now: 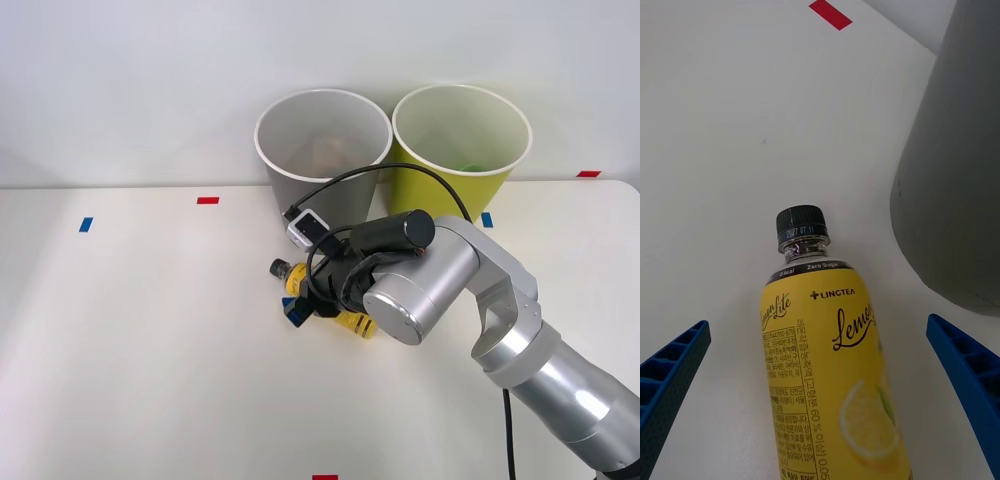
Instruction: Put cans in the gray bin, plastic bottles in the light green bin
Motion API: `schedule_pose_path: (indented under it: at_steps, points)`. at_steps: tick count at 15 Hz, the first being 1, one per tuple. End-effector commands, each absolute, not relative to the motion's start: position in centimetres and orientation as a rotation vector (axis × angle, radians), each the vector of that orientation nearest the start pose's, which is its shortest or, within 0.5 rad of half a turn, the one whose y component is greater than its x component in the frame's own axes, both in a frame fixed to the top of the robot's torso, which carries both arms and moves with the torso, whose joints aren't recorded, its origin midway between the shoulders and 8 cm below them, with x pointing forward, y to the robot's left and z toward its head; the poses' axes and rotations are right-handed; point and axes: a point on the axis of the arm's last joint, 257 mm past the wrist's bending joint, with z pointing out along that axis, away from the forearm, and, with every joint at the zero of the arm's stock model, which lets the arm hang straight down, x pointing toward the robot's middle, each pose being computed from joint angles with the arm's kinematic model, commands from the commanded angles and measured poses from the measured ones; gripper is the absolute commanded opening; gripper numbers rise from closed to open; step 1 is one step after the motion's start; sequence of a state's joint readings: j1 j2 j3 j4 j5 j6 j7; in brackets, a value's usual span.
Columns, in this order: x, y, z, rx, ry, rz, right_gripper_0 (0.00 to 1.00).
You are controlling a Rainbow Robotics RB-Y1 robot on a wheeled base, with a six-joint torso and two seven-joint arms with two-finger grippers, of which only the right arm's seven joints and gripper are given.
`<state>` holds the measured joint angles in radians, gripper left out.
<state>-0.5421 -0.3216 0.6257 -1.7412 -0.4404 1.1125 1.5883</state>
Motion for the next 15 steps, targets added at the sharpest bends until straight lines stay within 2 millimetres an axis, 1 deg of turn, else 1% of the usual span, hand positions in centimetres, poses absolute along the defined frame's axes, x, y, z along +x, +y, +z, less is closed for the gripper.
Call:
schedule_pose_path:
  at_steps: [1,4,6,8,15]
  points:
    - [48.7,3.6,-25.7,-1.031,2.103,0.205,1.00]
    - [49.2,4.2,-26.3,-1.017,2.117,0.180,1.00]
    - [49.7,4.0,-26.6,-1.014,2.122,0.154,1.00]
    - [49.3,3.4,-27.2,-1.020,2.155,0.133,1.00]
    - [49.5,3.4,-27.2,-1.007,2.159,0.127,1.00]
